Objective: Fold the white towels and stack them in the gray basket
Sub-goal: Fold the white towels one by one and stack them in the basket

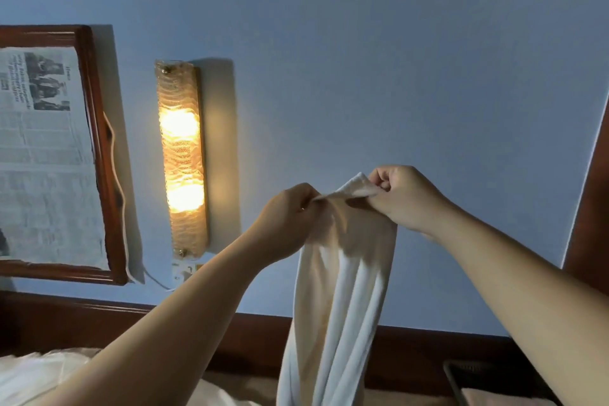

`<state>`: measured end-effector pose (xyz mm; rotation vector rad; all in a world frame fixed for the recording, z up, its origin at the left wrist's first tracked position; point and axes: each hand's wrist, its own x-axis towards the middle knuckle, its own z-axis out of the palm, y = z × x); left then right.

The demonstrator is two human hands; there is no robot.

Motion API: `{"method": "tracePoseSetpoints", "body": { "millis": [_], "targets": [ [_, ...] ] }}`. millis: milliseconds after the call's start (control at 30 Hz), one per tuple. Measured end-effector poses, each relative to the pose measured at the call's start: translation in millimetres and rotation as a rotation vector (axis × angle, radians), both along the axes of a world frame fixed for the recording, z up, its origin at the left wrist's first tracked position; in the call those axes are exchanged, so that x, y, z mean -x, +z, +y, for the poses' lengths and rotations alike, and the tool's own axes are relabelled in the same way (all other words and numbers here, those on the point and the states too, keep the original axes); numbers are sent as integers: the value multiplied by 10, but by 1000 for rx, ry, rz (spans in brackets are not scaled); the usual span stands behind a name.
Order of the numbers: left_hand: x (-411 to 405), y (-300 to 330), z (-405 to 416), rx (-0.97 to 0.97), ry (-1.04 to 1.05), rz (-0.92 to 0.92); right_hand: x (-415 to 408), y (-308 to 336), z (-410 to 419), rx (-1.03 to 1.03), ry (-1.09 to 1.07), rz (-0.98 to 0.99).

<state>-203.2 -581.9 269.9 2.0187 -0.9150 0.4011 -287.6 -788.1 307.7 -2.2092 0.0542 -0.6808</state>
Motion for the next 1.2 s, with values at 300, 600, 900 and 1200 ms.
{"method": "tracePoseSetpoints", "body": {
  "millis": [300,600,900,1200],
  "targets": [
    [-82,444,113,175,123,-90,152,-2073,377,-505,90,346],
    [-173,236,117,-211,68,-158,-59,-1618,996,-422,64,-109],
    [-202,380,252,-423,125,-123,-151,-1623,883,-573,-150,-92],
    [-173,-70,356,-232,-79,324,-266,-1051,390,-129,14,-47]
  ]
}}
